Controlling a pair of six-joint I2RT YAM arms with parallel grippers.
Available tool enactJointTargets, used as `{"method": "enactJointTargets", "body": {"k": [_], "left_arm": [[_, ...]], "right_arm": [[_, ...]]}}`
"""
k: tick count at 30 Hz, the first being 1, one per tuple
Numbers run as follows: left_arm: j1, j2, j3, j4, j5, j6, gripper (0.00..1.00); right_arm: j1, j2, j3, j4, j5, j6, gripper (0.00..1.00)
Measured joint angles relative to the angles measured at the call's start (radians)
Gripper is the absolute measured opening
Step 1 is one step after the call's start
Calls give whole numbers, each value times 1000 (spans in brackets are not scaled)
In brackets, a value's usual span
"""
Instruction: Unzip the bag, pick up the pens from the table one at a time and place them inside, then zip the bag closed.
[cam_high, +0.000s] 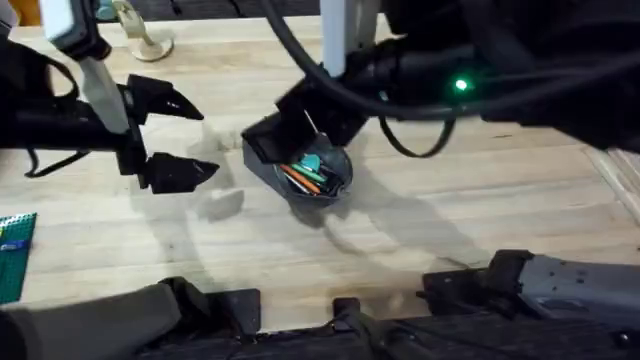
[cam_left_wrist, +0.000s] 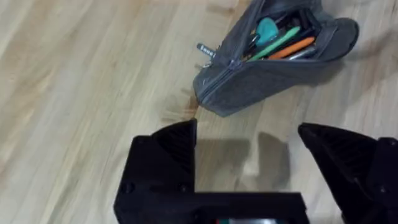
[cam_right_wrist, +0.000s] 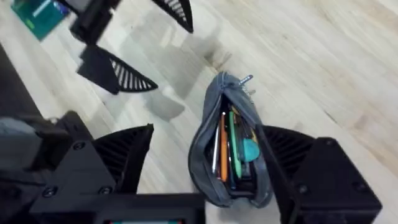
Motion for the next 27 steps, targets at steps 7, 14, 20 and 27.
{"method": "enactJointTargets", "body": {"k": [7,14,20,27], "left_arm": [[0,128,0,94,0,49,992],[0,214,0,153,-2,59,993],[0,224,0,177,-3,59,993],[0,224,0,183,-3,59,992]], "right_arm": [[-6,92,56,-14,0,97,998],[-13,133,83,-19,0,284,998],[-15,157,83,-21,-4,486,998],[-15,158,83,-22,-6,600,998]]}}
